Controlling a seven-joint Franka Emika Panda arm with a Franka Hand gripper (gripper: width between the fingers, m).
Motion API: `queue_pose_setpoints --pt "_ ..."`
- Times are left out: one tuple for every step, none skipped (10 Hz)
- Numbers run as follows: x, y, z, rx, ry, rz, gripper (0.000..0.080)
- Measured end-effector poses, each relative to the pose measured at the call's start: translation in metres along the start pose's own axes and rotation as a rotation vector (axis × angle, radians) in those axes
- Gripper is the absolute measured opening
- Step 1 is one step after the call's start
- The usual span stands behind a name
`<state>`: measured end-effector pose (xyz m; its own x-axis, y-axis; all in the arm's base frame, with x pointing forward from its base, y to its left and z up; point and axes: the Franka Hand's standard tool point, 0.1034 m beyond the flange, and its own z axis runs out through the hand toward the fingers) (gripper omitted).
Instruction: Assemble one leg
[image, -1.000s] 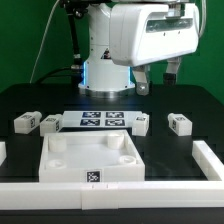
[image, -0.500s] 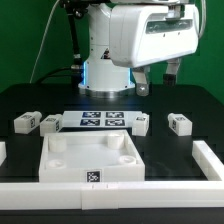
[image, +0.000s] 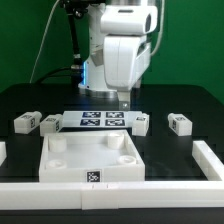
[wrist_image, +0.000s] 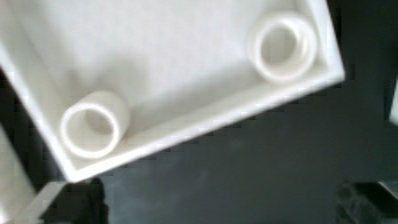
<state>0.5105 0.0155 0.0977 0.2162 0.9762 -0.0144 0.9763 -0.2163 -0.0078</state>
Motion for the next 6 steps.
queue_pose_setpoints --pt "-0.008 -0.0023 0.0032 0.008 -0.005 0.001 0.0649" --pt "-0.0051 -0.0008 0.0016 0.004 -0.003 0.011 0.0649" --pt "-0.0046 -0.0012 0.0019 0.005 -0.003 0.01 0.0649" --pt "-0.0052 -0.0012 0.0021 0.005 -0.004 0.011 0.0649" --pt "-0.0052 -0.0012 0.0022 0.006 -0.004 0.011 0.0649" --pt "-0.0088 -0.0003 0.0047 -0.014 0.003 -0.057 0.0649"
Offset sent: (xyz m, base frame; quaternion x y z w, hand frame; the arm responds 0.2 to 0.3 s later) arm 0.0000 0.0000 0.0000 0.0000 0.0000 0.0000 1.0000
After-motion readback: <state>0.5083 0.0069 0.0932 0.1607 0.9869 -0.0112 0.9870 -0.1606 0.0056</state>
